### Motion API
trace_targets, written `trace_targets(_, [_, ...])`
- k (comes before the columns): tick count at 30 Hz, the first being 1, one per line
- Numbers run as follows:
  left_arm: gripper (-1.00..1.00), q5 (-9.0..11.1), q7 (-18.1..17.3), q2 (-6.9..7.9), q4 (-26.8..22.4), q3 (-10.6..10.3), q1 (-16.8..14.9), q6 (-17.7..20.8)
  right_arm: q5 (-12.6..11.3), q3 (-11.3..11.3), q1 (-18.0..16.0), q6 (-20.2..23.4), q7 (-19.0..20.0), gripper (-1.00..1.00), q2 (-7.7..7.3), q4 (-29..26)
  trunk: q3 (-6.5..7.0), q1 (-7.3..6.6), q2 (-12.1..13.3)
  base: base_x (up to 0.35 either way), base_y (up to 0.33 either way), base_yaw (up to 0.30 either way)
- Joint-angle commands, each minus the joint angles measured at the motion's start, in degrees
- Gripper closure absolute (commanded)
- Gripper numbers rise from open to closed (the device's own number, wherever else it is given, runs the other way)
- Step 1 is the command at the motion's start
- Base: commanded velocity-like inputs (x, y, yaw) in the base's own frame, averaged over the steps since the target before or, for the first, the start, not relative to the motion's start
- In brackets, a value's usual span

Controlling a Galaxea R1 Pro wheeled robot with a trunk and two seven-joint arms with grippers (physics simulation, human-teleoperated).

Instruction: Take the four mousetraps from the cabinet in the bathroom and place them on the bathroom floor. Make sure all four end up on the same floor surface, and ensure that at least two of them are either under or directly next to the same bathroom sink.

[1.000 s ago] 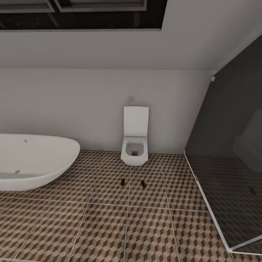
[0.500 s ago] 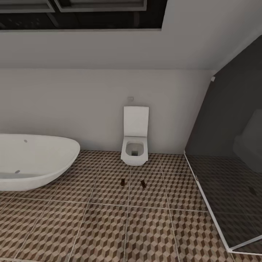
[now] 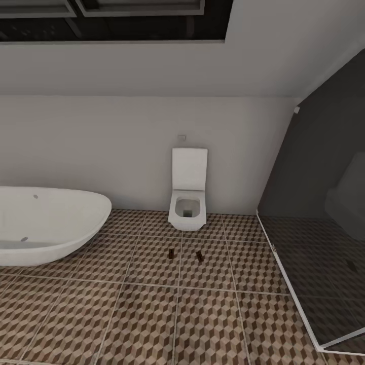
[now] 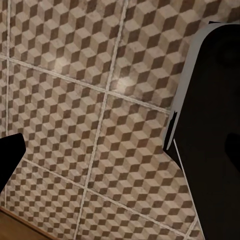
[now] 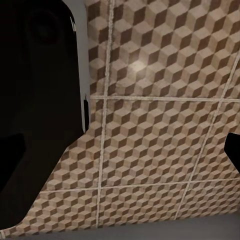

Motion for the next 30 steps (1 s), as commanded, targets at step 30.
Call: trace_targets(30, [-1.00,0.3,0.1,-0.03,0.2,-0.5,0.0,-0.3,0.0,0.1,0.0,0.1,-0.1,-1.00,0.00,0.0,-0.10,0.03,-0.1,0.000,0.000,0.000])
